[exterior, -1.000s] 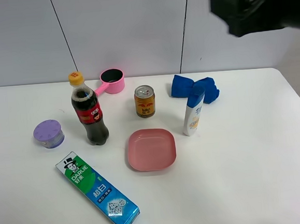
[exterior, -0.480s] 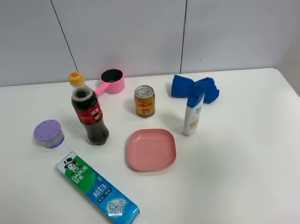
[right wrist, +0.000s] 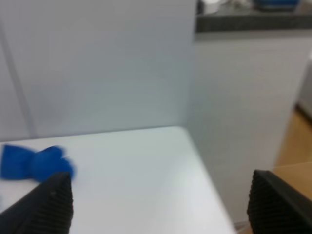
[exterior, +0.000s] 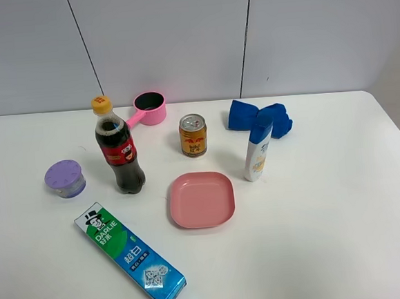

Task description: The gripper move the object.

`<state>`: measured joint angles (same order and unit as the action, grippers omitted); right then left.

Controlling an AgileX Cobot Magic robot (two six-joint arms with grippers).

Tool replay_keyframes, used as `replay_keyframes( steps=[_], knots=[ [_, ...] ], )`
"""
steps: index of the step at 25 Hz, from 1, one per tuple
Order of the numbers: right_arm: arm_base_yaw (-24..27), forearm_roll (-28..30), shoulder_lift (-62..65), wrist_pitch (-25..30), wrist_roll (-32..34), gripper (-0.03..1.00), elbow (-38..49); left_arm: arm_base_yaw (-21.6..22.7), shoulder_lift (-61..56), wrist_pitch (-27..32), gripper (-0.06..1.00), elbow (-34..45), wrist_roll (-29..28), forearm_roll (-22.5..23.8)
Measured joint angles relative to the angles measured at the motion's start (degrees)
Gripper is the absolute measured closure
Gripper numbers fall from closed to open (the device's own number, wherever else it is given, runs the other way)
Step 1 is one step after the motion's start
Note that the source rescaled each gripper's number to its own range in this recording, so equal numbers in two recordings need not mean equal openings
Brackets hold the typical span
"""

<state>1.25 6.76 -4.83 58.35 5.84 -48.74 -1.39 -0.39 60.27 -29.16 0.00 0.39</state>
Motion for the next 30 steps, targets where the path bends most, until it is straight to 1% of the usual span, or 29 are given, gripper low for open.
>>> replay_keyframes(
  steps=[3, 5, 9, 12, 16, 30],
  knots=[
    [0.0, -2.0, 2.9, 0.9, -4.3, 0.45, 4.4, 0.0, 0.0, 0.0, -0.06, 0.0, 0.0, 0.0],
    [0.0, -3.0, 4.7, 1.1, -5.8, 0.45, 8.3, 0.0, 0.0, 0.0, -0.06, 0.0, 0.0, 0.0],
    [0.0, -6.5, 5.0, 1.5, -5.8, 0.45, 15.3, 0.0, 0.0, 0.0, -0.06, 0.0, 0.0, 0.0],
    [0.0, -7.1, 5.0, 1.5, -5.8, 0.45, 18.6, 0.0, 0.0, 0.0, -0.06, 0.0, 0.0, 0.0],
    [0.0, -8.1, 5.0, 2.4, -5.8, 0.45, 20.1, 0.0, 0.0, 0.0, -0.06, 0.0, 0.0, 0.0],
    [0.0, -8.1, 5.0, 2.4, -5.8, 0.45, 20.2, 0.0, 0.0, 0.0, -0.06, 0.0, 0.0, 0.0]
  ],
)
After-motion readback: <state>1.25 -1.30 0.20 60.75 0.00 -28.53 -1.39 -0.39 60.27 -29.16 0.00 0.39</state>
